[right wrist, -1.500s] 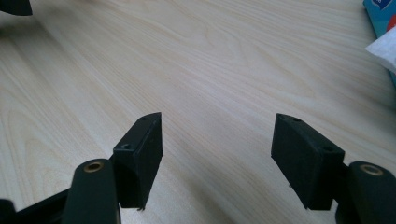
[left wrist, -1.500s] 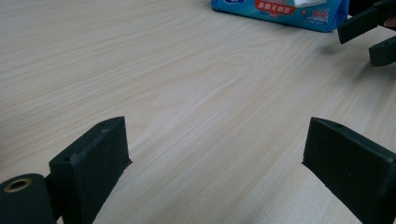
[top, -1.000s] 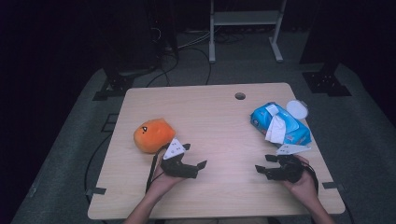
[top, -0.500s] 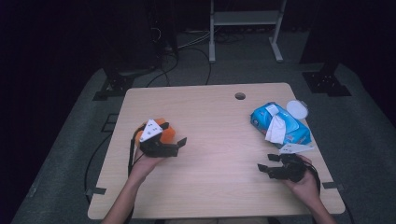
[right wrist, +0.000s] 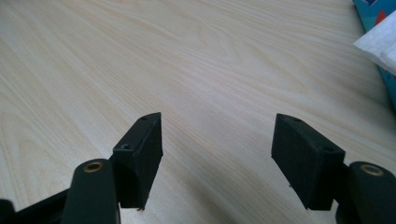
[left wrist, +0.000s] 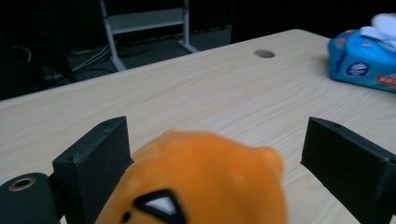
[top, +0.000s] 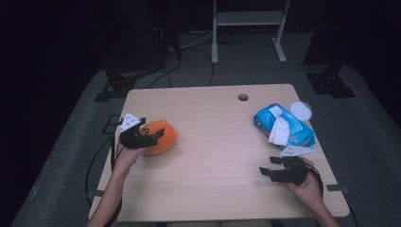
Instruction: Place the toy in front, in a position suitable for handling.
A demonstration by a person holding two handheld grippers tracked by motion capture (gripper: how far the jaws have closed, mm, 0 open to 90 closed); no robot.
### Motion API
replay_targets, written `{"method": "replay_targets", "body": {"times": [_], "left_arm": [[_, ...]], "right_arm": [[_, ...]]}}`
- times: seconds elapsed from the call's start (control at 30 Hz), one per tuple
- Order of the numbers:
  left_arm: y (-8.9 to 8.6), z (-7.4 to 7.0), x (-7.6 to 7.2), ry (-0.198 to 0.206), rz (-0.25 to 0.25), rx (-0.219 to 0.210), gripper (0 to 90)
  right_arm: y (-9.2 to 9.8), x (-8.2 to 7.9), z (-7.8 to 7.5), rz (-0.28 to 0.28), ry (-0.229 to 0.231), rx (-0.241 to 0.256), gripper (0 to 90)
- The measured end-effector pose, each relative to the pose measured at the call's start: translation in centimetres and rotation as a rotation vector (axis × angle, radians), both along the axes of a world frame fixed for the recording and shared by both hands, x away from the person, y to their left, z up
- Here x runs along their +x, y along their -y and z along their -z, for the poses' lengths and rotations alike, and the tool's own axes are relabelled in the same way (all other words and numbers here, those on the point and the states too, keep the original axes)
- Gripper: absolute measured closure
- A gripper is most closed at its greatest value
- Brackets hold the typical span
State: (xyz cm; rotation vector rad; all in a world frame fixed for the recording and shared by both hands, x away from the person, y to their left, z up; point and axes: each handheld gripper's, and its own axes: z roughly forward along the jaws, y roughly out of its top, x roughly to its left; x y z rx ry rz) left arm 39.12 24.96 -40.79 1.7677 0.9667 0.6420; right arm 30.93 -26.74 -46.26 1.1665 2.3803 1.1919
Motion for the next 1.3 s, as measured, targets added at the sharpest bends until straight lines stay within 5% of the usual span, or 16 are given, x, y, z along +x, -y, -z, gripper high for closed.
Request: {"method": "replay_targets", "body": {"times": [0.23, 0.33, 0.43, 0.87, 1.3], "left_arm": [[-1.5, 2.2, 0.7, -0.083, -0.061, -0.018, 7.6], [-1.8, 3.2, 0.8, -0.121, -0.051, -0.081, 5.7], [-1.6, 3.5, 0.6, -0.116, -0.044, -0.090, 5.7], [-0.5, 4.0, -0.7, -0.062, -0.019, 0.005, 4.8], [-0.4, 3.9, -1.3, -0.060, -0.045, 0.023, 11.4]], "right_arm": [[0.0, -0.1, 0.0, 0.000, 0.001, 0.000, 32.5], [0.0, -0.1, 0.0, 0.000, 0.000, 0.000, 32.5], [-0.1, -0.1, -0.1, -0.001, 0.004, 0.002, 32.5], [-0.3, -0.1, -0.1, -0.007, 0.011, -0.007, 32.9], [-0.5, -0.3, -0.4, -0.014, 0.026, 0.000, 34.4]]}}
